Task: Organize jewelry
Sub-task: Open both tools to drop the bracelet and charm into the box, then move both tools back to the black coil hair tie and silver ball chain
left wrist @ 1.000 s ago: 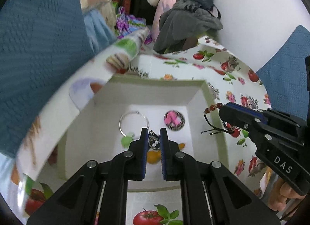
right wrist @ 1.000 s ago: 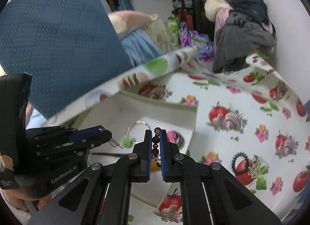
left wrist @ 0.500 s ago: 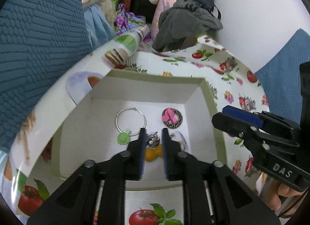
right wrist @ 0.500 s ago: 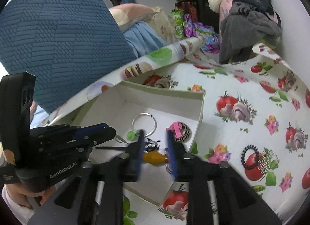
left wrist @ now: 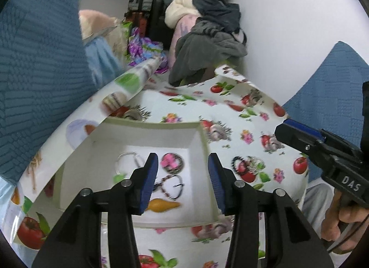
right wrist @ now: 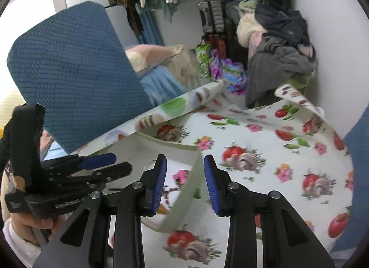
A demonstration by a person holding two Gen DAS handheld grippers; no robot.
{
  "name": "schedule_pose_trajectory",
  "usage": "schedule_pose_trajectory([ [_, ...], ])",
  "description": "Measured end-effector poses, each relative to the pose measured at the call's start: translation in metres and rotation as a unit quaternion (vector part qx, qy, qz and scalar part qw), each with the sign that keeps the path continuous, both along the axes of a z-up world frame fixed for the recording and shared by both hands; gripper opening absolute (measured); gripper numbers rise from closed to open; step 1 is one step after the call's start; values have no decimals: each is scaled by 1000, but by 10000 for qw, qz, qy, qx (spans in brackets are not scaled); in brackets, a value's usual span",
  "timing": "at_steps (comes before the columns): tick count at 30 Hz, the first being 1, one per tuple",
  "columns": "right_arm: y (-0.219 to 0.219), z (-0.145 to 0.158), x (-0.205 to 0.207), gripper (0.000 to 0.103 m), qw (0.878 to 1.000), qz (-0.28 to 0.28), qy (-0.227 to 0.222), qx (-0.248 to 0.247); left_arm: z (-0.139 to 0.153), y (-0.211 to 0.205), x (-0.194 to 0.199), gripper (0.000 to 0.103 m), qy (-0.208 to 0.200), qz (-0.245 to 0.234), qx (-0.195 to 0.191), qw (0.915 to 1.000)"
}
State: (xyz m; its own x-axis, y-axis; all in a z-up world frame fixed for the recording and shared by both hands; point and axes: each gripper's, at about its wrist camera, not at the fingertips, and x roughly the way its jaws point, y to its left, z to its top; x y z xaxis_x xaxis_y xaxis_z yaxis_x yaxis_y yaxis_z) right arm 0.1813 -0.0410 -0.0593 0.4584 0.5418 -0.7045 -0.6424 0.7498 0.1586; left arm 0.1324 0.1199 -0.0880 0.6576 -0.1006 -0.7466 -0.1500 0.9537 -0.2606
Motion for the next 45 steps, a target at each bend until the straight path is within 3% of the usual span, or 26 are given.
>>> schedule_pose_trajectory([
  [10,-68,-17,20,32,9989,-447,-52,-143,-6,-51,20,46,-75,-284,-221,9993],
  [23,-131,-91,51,34,9934,-971,456,-400,-57,-114,55,45,455,-712,-488,9952],
  [33,-152,-161,73,39,9862,-1032,947,-883,-125,-140,92,41,1118,-763,-484,9896],
  [36,-156,-170,78,51,9853,-1060,972,-925,-140,-144,102,37,1196,-806,-451,9885],
  [42,-149,-181,81,51,9868,-838,1063,-889,-156,-146,118,32,1215,-969,-459,9868],
  [45,-141,-182,80,51,9884,-724,934,-953,-160,-150,126,28,1204,-1067,-260,9866],
])
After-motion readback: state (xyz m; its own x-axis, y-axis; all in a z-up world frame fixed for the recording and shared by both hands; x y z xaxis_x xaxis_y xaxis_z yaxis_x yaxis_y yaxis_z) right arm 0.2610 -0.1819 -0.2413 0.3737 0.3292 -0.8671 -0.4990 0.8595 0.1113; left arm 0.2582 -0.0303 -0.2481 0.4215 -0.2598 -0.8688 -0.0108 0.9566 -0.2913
